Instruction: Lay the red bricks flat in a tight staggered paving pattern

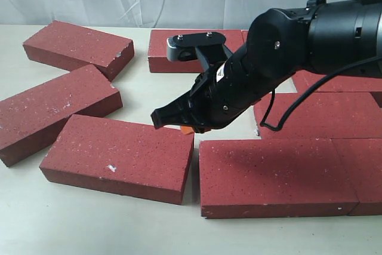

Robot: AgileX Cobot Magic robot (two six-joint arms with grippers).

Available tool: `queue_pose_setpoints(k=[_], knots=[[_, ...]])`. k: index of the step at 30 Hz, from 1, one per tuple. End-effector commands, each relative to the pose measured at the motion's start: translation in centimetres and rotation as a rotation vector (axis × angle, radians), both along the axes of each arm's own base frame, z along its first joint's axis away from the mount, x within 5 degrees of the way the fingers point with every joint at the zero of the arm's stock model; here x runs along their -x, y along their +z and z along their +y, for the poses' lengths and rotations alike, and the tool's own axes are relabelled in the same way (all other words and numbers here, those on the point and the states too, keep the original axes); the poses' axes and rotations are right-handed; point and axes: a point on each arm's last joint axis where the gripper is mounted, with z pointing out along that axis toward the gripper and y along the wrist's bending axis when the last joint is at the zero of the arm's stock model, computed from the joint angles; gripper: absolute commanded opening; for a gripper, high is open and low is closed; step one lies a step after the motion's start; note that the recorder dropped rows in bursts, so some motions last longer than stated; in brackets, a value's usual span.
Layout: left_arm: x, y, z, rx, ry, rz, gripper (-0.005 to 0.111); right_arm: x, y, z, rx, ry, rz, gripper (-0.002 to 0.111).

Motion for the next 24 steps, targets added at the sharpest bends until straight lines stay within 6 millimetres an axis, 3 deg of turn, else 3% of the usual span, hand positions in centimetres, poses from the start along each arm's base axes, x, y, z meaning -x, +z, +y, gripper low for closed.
queue_pose_setpoints(k=[1,15,24], knots=[[-0.8,-0.8,-0.1,0.017,0.004,0.109,0.0,-0.1,0.4,0.0,-0.02,-0.008,-0.025,-0.001],[-5.1,-3.9,-0.7,0.101,0.028,0.409,0.0,0.2,0.3,0.1,-0.008,0.009,-0.011,-0.001],[-9.2,-7.0,-0.9,0.108,0.055,0.575,0.0,2.8,-0.5,2.8,0.009,0.139,-0.008,-0.001]])
